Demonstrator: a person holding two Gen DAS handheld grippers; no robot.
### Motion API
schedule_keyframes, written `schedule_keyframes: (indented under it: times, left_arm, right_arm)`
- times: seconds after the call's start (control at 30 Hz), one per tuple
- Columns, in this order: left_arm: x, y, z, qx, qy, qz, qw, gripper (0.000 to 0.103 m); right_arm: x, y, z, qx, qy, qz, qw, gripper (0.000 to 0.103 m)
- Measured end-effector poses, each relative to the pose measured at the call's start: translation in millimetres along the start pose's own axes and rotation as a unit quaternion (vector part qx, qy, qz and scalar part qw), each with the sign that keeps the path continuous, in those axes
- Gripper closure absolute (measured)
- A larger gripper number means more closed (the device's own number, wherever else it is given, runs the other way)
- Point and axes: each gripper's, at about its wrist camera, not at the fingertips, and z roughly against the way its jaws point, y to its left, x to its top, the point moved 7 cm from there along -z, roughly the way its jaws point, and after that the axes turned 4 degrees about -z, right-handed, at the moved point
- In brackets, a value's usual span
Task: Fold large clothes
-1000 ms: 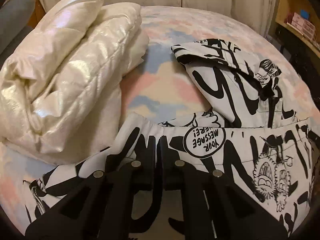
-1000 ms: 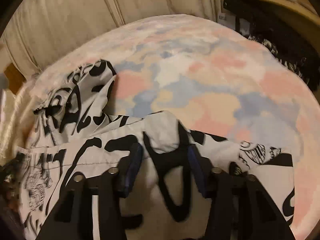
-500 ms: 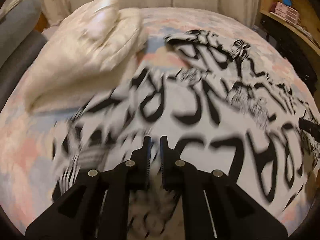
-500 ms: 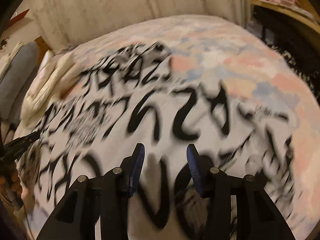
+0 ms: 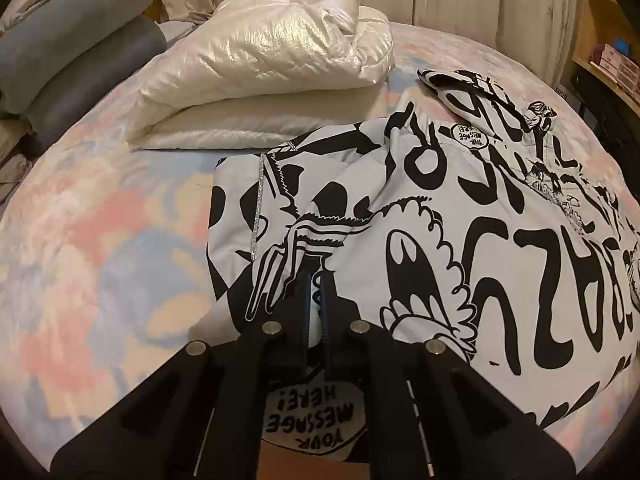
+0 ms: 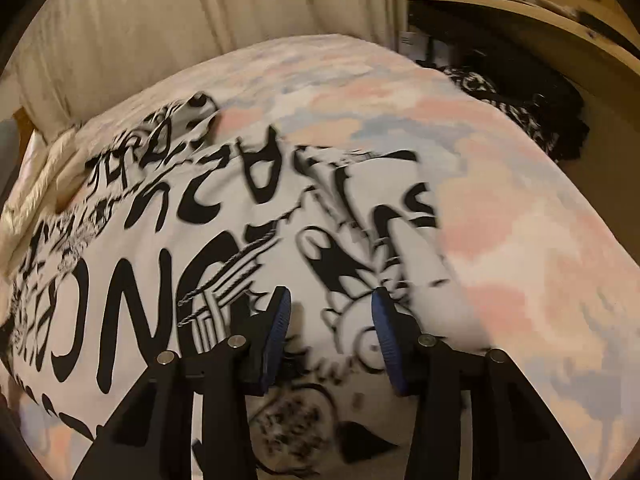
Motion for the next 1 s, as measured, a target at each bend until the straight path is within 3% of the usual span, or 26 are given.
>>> schedule_keyframes:
  times: [0.17,0.37,0.73,1.0]
  left_arm:
    - [0.3,1.2,1.9,-0.004,0.002,0.008,1.0,0.098]
    - [4.2,-2.1,19.6,0.004,0.002,0.007,1.0,0.098]
    - [-19.1,-12.1,95.2,0.032,-0.007,-0.018,0.9993,0.098]
    - [-47.0,-17.5,137.8,-0.009,0.001,0.016,0.9998,0.094]
  right_arm:
    - [-3.4,-0.2,10.1,-0.024,-0.003,0.02,1.0,0.062]
    - [3.2,5.8,22.3,-0.011,0.003,-0.002,1.0,0.062]
    - [-30.6,40.0,111.5,0.027,-0.014,0.002,1.0,0.062]
    - [-68.7,83.3,170.5,0.074,-0.025,0.014,0.997,0.06]
